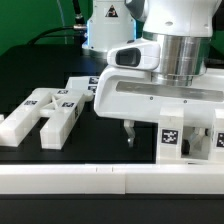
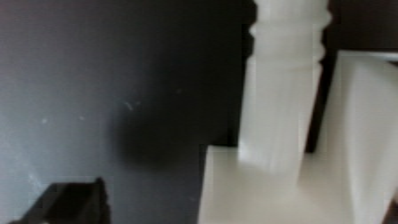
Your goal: Assemble chair
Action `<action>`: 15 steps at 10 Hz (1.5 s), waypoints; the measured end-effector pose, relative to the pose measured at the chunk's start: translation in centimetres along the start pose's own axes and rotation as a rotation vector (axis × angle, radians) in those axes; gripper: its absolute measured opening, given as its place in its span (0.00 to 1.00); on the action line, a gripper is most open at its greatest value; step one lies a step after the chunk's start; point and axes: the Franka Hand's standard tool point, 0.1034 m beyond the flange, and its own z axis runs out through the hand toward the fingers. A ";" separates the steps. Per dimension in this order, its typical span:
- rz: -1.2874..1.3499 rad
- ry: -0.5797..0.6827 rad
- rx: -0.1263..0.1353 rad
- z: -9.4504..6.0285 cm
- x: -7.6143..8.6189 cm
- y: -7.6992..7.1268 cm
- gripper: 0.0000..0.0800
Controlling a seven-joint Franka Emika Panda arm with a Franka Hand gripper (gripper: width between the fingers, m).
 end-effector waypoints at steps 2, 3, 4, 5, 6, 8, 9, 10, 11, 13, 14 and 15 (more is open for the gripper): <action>-0.001 -0.002 0.000 0.1 -0.1 -0.1 0.41; 0.000 0.001 0.001 0.0 -0.1 -0.1 0.41; 0.000 -0.001 0.000 0.1 -0.2 -0.1 0.20; 0.005 -0.001 -0.005 0.1 -0.1 0.3 0.20; 0.006 0.003 -0.005 -0.1 0.0 0.4 0.06; 0.005 0.007 -0.004 -0.5 0.2 0.5 0.06; 0.005 0.010 -0.001 -1.1 0.4 0.5 0.05; 0.000 0.012 0.003 -2.0 0.4 0.6 0.05; -0.009 0.008 0.006 -2.8 0.4 0.7 0.05; -0.016 -0.006 0.018 -5.2 0.9 1.2 0.04; -0.015 -0.016 0.021 -5.7 1.0 1.7 0.04; -0.016 -0.044 0.015 -5.2 0.6 1.7 0.04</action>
Offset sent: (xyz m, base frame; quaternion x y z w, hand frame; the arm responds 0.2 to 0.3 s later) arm -0.0071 0.0017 0.0027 0.0013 0.0068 0.0193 0.9998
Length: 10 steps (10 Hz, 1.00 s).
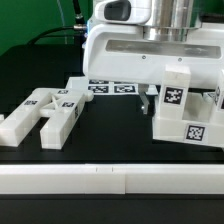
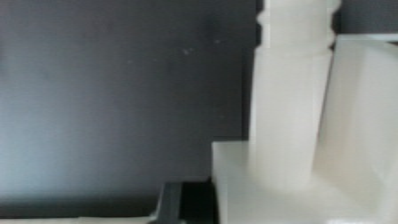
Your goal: Assemble chair
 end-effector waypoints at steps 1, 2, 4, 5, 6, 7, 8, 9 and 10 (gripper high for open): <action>-0.001 -0.003 -0.001 0.2 -0.1 0.0 0.04; -0.002 -0.036 -0.006 0.3 -0.5 0.1 0.04; -0.088 -0.230 -0.025 0.0 -0.7 1.0 0.04; -0.120 -0.335 -0.029 -0.5 -0.5 1.7 0.04; -0.126 -0.405 -0.033 -0.9 -0.4 2.1 0.04; -0.123 -0.467 -0.039 -1.1 -0.4 2.5 0.04; -0.120 -0.563 -0.052 -0.7 -1.0 2.6 0.04; -0.119 -0.648 -0.063 -0.6 -1.6 2.8 0.04; -0.116 -0.734 -0.075 -0.4 -2.1 3.1 0.04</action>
Offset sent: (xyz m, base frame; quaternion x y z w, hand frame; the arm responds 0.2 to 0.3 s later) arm 0.0119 -0.0038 0.0029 -0.0064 -0.1609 -0.1307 0.9783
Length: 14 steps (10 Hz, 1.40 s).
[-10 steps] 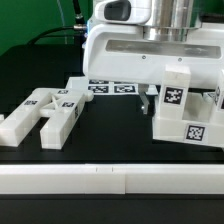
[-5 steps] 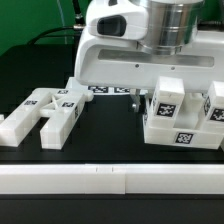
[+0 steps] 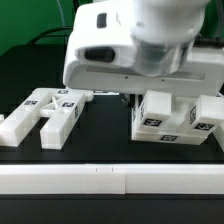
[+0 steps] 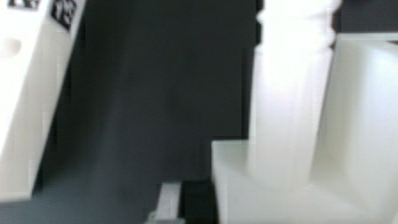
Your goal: Assemble chair
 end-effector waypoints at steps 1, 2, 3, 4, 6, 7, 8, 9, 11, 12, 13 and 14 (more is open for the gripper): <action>-0.025 -0.082 -0.007 0.3 -0.3 0.2 0.04; -0.064 -0.132 -0.010 0.2 -0.2 0.1 0.04; -0.086 -0.131 -0.009 -0.1 -0.4 0.0 0.04; -0.091 -0.171 -0.001 0.1 -1.8 0.1 0.04; -0.085 -0.191 0.005 0.8 -2.7 0.3 0.04; -0.085 -0.192 0.005 1.0 -2.6 0.3 0.04; -0.085 -0.192 0.005 1.0 -2.6 0.4 0.04; -0.084 -0.193 0.005 1.1 -2.6 0.4 0.14; -0.083 -0.193 0.006 1.1 -2.6 0.5 0.38; -0.083 -0.193 0.006 1.1 -2.6 0.5 0.60; -0.082 -0.194 0.006 1.1 -2.6 0.5 0.60; -0.082 -0.194 0.007 1.1 -2.6 0.5 0.76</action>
Offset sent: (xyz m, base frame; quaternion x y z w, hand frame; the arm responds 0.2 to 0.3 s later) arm 0.0148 0.0077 0.0063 0.0406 -0.2013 -0.0804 0.9754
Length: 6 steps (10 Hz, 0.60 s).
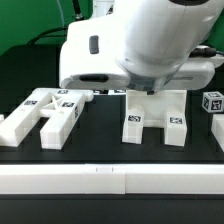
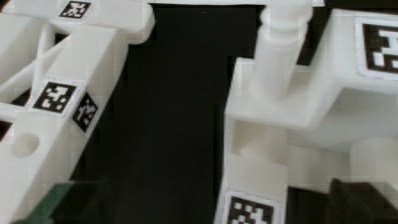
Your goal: Assemble chair
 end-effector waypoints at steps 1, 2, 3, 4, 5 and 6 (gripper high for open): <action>0.000 0.000 0.000 0.0 0.0 0.0 0.80; 0.000 0.000 0.000 0.0 0.0 0.0 0.80; 0.000 0.000 0.000 0.0 0.0 0.0 0.81; -0.006 -0.001 0.002 0.0 0.0 0.1 0.81; -0.009 0.000 0.005 -0.1 -0.1 0.4 0.81; -0.008 0.001 0.006 -0.1 0.0 0.7 0.81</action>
Offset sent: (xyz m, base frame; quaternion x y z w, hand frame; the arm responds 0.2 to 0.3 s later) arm 0.0000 0.0000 0.0000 0.0000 0.0000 0.0000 1.0000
